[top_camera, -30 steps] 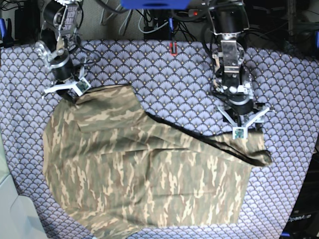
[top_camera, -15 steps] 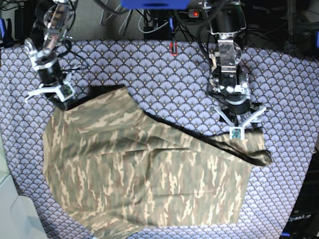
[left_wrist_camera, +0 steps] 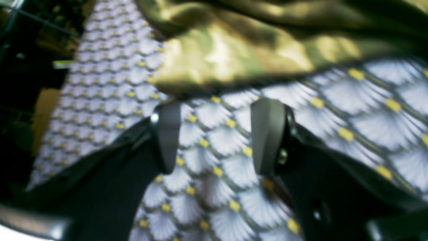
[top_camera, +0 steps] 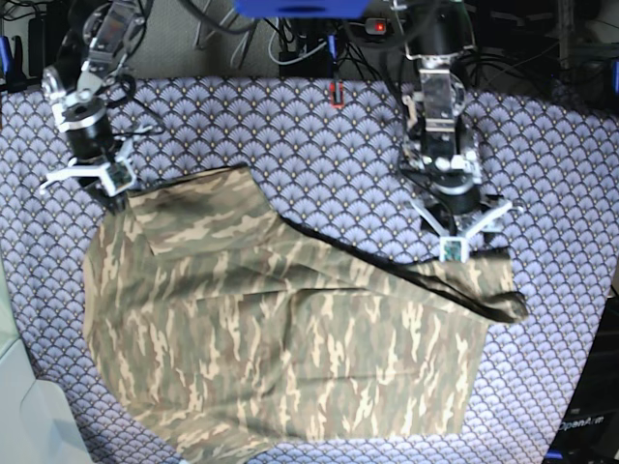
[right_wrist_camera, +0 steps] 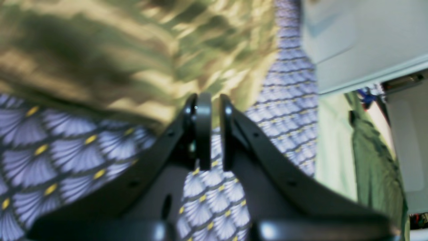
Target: Fold the T-shirt properly
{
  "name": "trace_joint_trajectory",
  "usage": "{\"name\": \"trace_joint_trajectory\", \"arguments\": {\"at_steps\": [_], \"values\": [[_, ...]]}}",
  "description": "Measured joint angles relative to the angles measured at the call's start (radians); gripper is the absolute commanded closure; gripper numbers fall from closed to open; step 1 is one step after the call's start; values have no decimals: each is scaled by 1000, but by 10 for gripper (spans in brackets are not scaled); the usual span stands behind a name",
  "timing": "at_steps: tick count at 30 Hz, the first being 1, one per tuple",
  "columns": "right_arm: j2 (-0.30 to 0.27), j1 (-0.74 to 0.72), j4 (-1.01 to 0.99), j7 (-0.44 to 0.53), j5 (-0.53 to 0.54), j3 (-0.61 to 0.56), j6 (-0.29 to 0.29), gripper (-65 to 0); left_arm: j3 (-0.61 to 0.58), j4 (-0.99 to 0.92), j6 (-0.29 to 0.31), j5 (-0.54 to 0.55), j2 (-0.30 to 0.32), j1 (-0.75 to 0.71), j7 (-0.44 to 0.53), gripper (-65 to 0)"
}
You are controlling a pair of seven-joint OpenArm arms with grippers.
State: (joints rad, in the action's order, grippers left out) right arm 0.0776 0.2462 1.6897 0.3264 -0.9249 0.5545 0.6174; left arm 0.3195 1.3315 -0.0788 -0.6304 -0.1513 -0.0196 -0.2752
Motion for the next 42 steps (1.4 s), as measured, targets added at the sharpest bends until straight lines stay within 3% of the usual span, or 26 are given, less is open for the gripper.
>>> {"name": "trace_joint_trajectory", "arguments": {"at_steps": [4, 8, 10, 14, 18, 20, 32, 42], "values": [[41, 22, -12, 13, -85, 1, 2, -203, 0, -1, -3, 0, 2, -8, 6, -330], [42, 37, -14, 12, -125, 0, 6, -252, 0, 0, -3, 0, 2, -5, 4, -330], [42, 38, -14, 15, -166, -5, 4, -256, 1, 0, -3, 0, 2, -5, 3, -330], [42, 53, -29, 15, -354, -42, 3, -256, 2, 0, -3, 0, 1, -5, 6, -330], [55, 36, -62, 26, -425, -58, -64, -256, 5, 0, -3, 0, -1, -5, 5, -330], [57, 36, -63, 25, -438, -75, -92, -256, 6, 0, -3, 0, -2, -5, 4, -330], [55, -43, -98, 16, -550, -90, -94, -256, 6, 0, -4, 0, -2, -5, 11, -330], [55, -93, -112, 14, -558, -90, -95, -256, 6, 0, -4, 0, -2, -5, 11, -330]]}}
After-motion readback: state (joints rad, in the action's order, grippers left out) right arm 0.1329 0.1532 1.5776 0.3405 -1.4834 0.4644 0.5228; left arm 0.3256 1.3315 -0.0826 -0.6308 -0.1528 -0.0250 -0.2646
